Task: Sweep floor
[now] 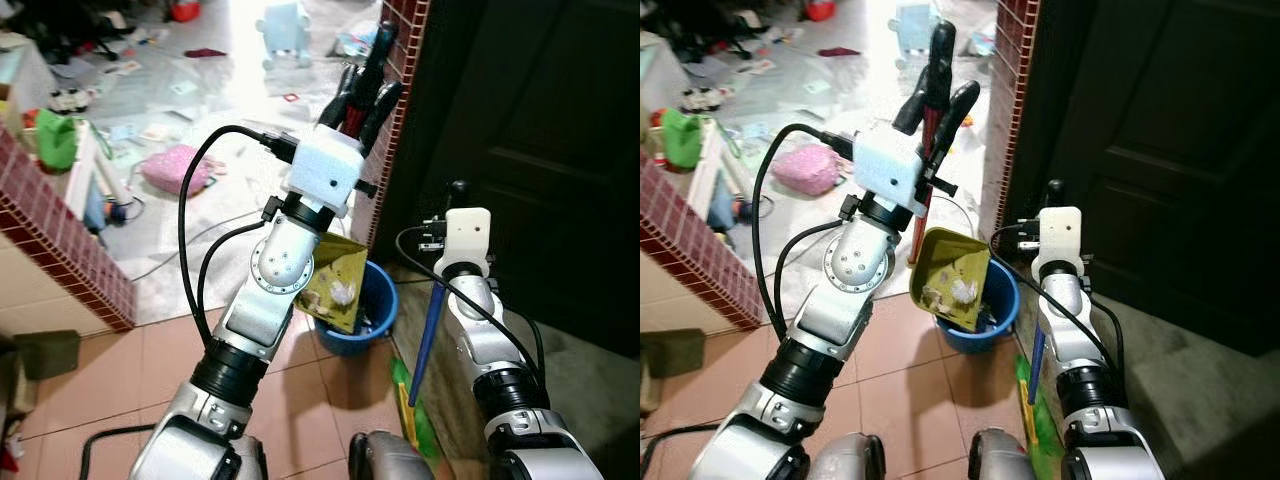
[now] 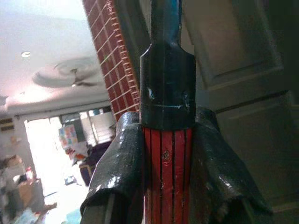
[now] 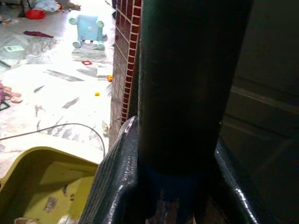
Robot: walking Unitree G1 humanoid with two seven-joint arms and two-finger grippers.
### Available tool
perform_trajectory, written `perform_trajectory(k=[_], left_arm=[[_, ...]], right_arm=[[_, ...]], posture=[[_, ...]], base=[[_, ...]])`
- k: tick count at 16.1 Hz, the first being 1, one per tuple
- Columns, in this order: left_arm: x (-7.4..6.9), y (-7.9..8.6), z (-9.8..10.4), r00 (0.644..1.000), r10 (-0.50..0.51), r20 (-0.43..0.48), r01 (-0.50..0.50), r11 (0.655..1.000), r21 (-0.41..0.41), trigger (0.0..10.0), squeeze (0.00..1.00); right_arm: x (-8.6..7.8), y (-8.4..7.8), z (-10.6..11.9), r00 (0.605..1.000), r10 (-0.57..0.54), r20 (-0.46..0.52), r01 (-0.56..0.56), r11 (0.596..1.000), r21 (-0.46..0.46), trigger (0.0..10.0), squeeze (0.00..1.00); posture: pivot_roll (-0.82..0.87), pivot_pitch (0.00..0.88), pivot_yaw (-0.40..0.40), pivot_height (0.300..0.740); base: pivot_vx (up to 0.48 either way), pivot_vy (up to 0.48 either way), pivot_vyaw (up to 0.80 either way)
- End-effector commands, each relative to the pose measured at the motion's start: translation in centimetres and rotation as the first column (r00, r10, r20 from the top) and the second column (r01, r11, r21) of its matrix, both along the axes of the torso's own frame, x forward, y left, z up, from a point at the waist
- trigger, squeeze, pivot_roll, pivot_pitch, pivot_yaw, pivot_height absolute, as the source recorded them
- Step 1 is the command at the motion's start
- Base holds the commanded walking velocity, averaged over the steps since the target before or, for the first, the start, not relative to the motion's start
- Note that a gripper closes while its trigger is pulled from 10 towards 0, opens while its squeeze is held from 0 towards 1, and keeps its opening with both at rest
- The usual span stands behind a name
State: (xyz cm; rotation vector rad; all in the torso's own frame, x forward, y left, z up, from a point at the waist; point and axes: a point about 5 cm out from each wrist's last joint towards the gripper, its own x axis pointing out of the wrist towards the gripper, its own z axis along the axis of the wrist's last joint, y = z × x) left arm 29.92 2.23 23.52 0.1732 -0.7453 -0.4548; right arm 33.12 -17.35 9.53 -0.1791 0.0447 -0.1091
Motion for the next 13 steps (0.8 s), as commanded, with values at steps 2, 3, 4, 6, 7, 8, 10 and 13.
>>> perform_trajectory(k=[2,3,4,6,7,8,10,13], left_arm=[[-0.8,-1.7,0.7,0.99,-0.125,0.067,0.119,0.989,0.087,10.0,0.0],[-1.2,-2.6,0.2,0.981,-0.189,0.053,0.18,0.974,0.141,10.0,0.0],[-2.0,-4.0,-0.6,0.957,-0.29,0.029,0.274,0.93,0.245,10.0,0.0],[-2.1,-4.1,-0.4,0.958,-0.283,0.043,0.266,0.935,0.234,10.0,0.0],[-2.2,-4.1,-0.3,0.957,-0.286,0.048,0.266,0.933,0.24,10.0,0.0],[-2.1,-4.1,0.0,0.958,-0.28,0.067,0.257,0.936,0.239,10.0,0.0],[-1.4,-2.9,2.0,0.971,-0.199,0.135,0.175,0.97,0.17,10.0,0.0],[-0.5,-1.3,4.3,0.971,-0.081,0.224,0.059,0.993,0.101,10.0,0.0]], right_arm=[[0.2,-0.2,0.1,1.0,0.007,0.003,-0.007,1.0,-0.031,10.0,0.0],[0.2,-0.2,0.2,1.0,0.008,0.004,-0.008,1.0,-0.03,10.0,0.0],[0.2,-0.1,0.2,1.0,0.011,0.006,-0.011,0.999,-0.03,10.0,0.0],[0.2,-0.1,0.2,1.0,0.012,0.01,-0.012,0.999,-0.031,10.0,0.0],[0.2,-0.1,0.3,1.0,0.013,0.011,-0.012,0.999,-0.031,10.0,0.0],[0.2,-0.1,0.3,1.0,0.013,0.013,-0.013,0.999,-0.031,10.0,0.0],[0.4,-0.1,0.3,1.0,0.018,0.015,-0.017,0.999,-0.034,10.0,0.0],[0.5,0.0,0.4,1.0,0.02,0.021,-0.019,0.999,-0.044,10.0,0.0]], posture=[[-0.07,0.083,0.004,0.74],[-0.07,0.082,0.004,0.74],[-0.07,0.081,0.005,0.74],[-0.07,0.08,0.006,0.74],[-0.07,0.08,0.006,0.74],[-0.07,0.081,0.004,0.74],[-0.07,0.079,0.001,0.74],[-0.07,0.074,-0.003,0.74]], base=[[0.0,0.0,0.0],[0.0,0.0,0.0],[0.0,0.0,0.0],[0.0,0.0,0.0],[0.0,0.0,0.0],[0.0,0.0,0.0],[0.0,0.0,0.0],[0.0,0.0,0.0]])
